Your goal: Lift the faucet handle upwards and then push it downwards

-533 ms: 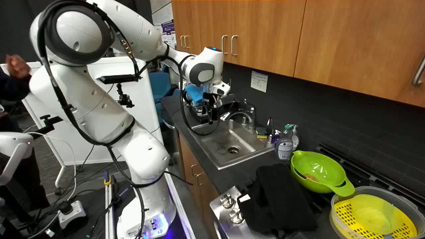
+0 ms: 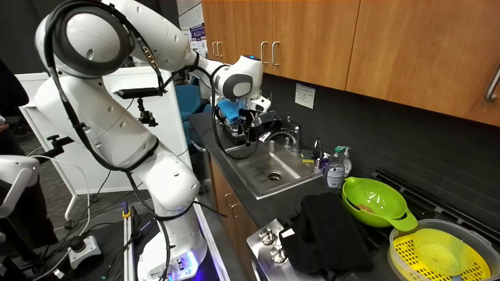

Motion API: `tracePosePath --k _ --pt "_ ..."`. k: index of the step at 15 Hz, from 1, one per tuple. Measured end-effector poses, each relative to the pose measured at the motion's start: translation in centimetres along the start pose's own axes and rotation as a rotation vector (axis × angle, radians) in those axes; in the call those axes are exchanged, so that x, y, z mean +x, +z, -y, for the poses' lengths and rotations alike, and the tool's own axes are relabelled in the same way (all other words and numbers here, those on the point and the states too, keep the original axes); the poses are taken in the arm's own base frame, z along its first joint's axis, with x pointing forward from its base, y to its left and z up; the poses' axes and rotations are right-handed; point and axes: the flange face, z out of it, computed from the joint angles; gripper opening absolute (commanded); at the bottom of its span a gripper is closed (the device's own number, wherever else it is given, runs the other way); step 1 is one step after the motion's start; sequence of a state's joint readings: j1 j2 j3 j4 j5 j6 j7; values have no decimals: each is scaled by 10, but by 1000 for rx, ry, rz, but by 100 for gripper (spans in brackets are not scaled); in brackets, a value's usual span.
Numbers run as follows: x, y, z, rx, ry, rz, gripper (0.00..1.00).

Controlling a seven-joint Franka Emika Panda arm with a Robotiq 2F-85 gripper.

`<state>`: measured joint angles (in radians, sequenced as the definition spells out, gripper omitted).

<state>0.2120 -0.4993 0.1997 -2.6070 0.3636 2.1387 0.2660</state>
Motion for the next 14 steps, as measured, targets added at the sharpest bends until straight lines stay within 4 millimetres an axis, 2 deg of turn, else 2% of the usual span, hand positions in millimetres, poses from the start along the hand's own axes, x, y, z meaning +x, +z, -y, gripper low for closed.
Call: tracePosePath --k 5,7,10,14 --pt "0 0 2 -8 -11 -3 100" --pt "0 -1 11 -27 -44 -15 100" --pt "2 -2 41 -51 -122 -45 100" --pt "-5 -4 105 -45 -272 -100 100"
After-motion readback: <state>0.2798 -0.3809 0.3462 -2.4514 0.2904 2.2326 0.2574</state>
